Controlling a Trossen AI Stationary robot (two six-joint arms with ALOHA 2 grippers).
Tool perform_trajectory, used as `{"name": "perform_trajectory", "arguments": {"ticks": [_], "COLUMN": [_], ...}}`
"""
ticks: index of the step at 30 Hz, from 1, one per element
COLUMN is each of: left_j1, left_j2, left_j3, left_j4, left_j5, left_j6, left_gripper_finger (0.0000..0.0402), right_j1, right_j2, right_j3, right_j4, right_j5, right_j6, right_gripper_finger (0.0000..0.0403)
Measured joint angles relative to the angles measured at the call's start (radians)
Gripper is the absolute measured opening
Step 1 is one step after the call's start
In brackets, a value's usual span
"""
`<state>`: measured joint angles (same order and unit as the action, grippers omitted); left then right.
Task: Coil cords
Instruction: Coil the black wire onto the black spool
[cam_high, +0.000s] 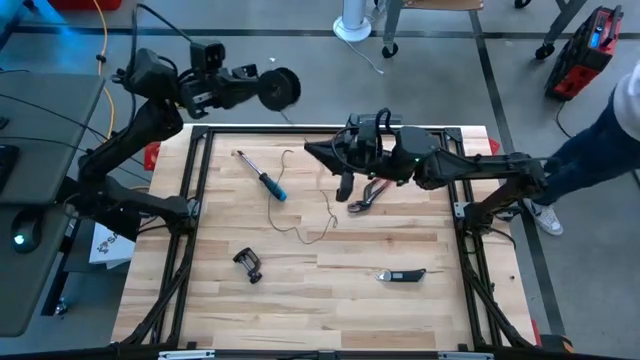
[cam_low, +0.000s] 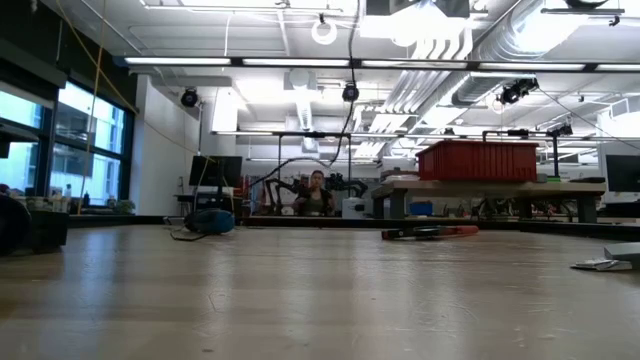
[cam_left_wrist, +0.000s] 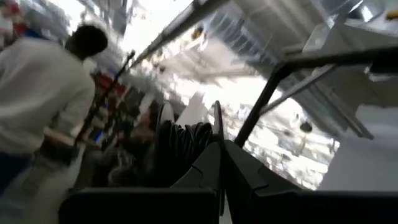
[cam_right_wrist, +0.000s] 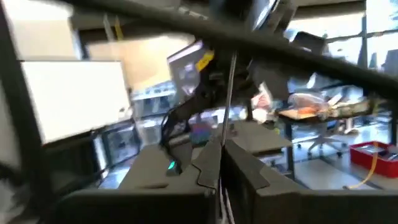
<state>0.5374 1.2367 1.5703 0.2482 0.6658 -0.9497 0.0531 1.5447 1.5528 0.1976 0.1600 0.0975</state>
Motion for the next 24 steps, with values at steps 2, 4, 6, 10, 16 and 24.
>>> {"name": "perform_trajectory", "arguments": {"ticks": [2,4,6,10,16,24], "left_j1": [-0.006,-0.007,-0.009,-0.009,-0.01,-0.01], "left_j2": [-0.011,-0.02,-0.019,-0.009,-0.012,-0.01], "left_j3": [0.002,0.005,0.005,0.001,0.003,0.003], "left_j4": [0.016,0.024,0.024,0.011,0.025,0.02], "left_j5": [-0.021,-0.031,-0.029,-0.03,-0.032,-0.058], "left_j6": [-0.001,-0.007,-0.007,-0.009,-0.008,0.011], "left_gripper_finger": [0.0,0.0,0.0,0.0,0.0,0.0], "right_j1": [-0.006,-0.007,-0.011,-0.02,-0.066,-0.108], "right_j2": [0.001,0.005,0.009,0.019,0.044,0.1], "right_j3": [-0.003,-0.004,-0.005,-0.003,-0.003,-0.002], "right_j4": [-0.042,-0.091,-0.103,-0.104,-0.085,-0.02], "right_j5": [-0.02,-0.022,-0.004,0.052,0.072,0.015], "right_j6": [0.013,0.027,0.019,-0.021,-0.027,0.008], "right_gripper_finger": [0.0033,0.0063,0.0096,0.0153,0.0184,0.0183]}}
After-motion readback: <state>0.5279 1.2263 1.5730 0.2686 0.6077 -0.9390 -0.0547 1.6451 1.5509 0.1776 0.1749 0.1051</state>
